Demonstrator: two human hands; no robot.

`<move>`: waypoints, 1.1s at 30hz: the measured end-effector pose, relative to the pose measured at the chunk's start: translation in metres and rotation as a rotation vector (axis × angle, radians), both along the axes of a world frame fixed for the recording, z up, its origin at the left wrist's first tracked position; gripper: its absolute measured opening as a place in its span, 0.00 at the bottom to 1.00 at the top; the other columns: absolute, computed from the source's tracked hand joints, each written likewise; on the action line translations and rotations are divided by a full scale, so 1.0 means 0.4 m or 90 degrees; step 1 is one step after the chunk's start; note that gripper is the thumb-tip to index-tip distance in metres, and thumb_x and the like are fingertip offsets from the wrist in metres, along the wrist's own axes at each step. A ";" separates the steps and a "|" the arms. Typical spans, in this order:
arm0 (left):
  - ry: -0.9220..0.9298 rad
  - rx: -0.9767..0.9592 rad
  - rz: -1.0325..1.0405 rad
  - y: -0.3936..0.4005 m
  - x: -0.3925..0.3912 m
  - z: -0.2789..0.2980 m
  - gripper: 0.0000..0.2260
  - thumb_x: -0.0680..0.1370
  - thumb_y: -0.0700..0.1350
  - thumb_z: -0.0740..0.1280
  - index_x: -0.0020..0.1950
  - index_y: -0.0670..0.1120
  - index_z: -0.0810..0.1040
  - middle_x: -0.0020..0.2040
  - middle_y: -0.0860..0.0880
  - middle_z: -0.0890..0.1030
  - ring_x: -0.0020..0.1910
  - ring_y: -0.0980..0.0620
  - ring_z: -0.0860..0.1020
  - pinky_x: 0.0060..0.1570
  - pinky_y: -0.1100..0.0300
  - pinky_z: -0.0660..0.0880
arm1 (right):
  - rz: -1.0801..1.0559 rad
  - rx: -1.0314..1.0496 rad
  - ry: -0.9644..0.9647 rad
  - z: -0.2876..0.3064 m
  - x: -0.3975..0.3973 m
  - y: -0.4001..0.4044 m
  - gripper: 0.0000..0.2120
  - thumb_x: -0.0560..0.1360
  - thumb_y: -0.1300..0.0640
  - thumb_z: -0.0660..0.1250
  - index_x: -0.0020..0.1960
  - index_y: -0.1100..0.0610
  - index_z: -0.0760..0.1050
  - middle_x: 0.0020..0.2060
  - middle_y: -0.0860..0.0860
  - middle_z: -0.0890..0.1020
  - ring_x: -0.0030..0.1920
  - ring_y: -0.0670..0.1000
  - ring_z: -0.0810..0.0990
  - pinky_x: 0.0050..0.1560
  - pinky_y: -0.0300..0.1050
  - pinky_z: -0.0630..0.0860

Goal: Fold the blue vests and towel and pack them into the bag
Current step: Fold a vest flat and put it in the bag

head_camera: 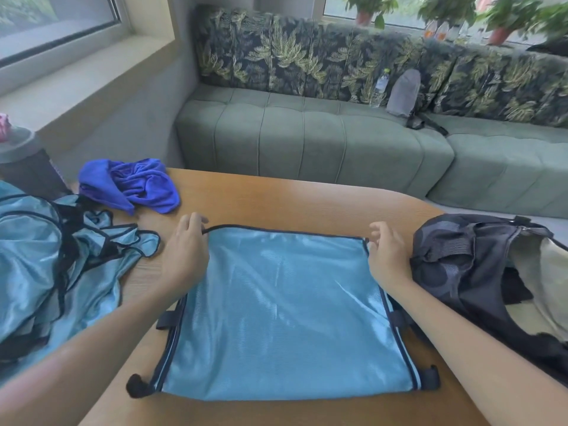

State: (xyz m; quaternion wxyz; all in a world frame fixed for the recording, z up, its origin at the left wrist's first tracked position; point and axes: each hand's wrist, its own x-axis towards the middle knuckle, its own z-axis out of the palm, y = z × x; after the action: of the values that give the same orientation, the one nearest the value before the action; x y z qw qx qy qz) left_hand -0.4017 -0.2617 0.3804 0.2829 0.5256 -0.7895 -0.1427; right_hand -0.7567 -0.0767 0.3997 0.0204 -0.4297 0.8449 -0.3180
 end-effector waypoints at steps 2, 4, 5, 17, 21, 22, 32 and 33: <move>-0.062 -0.005 -0.029 -0.017 -0.001 -0.014 0.11 0.80 0.40 0.66 0.62 0.45 0.72 0.57 0.44 0.75 0.53 0.39 0.77 0.49 0.44 0.75 | 0.018 0.066 0.023 -0.014 -0.006 -0.012 0.17 0.80 0.65 0.62 0.68 0.58 0.71 0.61 0.56 0.77 0.63 0.58 0.72 0.62 0.55 0.71; -0.158 0.005 -0.087 -0.043 -0.002 -0.025 0.16 0.80 0.46 0.69 0.66 0.44 0.73 0.59 0.43 0.76 0.56 0.39 0.76 0.55 0.44 0.74 | 0.056 0.156 0.027 -0.014 -0.010 -0.030 0.18 0.81 0.56 0.64 0.71 0.56 0.70 0.66 0.54 0.75 0.67 0.58 0.69 0.68 0.55 0.67; -0.211 0.015 -0.115 -0.055 -0.004 -0.024 0.19 0.80 0.49 0.69 0.68 0.45 0.73 0.60 0.44 0.76 0.59 0.39 0.75 0.58 0.45 0.73 | 0.083 0.219 0.052 -0.012 -0.013 -0.041 0.20 0.82 0.52 0.65 0.73 0.54 0.69 0.68 0.53 0.74 0.69 0.57 0.68 0.70 0.55 0.65; -0.365 0.154 -0.172 -0.120 0.018 0.153 0.09 0.83 0.50 0.66 0.52 0.45 0.72 0.50 0.45 0.76 0.51 0.44 0.73 0.50 0.50 0.70 | 0.222 0.423 0.092 0.184 -0.029 -0.103 0.11 0.80 0.54 0.69 0.40 0.54 0.72 0.40 0.50 0.75 0.46 0.54 0.76 0.44 0.46 0.69; -0.234 0.149 -0.152 -0.118 0.067 0.323 0.09 0.80 0.47 0.71 0.50 0.45 0.73 0.41 0.46 0.78 0.39 0.45 0.75 0.37 0.54 0.66 | 0.218 0.370 0.101 0.362 -0.026 -0.083 0.16 0.78 0.50 0.72 0.39 0.59 0.72 0.37 0.53 0.77 0.37 0.53 0.76 0.33 0.39 0.65; -0.201 0.137 -0.152 -0.118 0.079 0.371 0.08 0.80 0.46 0.71 0.49 0.45 0.74 0.42 0.45 0.79 0.37 0.46 0.76 0.36 0.55 0.67 | 0.211 0.331 0.092 0.413 -0.024 -0.078 0.15 0.78 0.51 0.72 0.43 0.62 0.74 0.39 0.55 0.78 0.36 0.53 0.79 0.33 0.39 0.67; 0.055 -0.117 -0.162 -0.030 0.155 0.662 0.05 0.80 0.39 0.69 0.54 0.46 0.77 0.43 0.45 0.83 0.42 0.43 0.79 0.42 0.54 0.70 | 0.137 -0.056 0.127 0.687 0.053 0.023 0.04 0.80 0.59 0.69 0.47 0.53 0.76 0.44 0.51 0.83 0.40 0.50 0.83 0.41 0.46 0.77; 0.057 -0.130 -0.164 -0.007 0.169 0.649 0.05 0.80 0.39 0.69 0.54 0.47 0.77 0.43 0.45 0.82 0.42 0.43 0.79 0.43 0.52 0.71 | 0.136 -0.074 0.141 0.676 0.067 0.050 0.05 0.80 0.58 0.68 0.46 0.52 0.76 0.42 0.49 0.82 0.40 0.51 0.81 0.38 0.45 0.73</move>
State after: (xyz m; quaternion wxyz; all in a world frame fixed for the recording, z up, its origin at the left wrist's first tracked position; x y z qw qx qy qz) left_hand -0.3339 -0.2643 0.6400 0.3491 0.3814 -0.8475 -0.1200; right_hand -0.7299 -0.0567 0.6702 -0.0639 -0.5502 0.7714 -0.3132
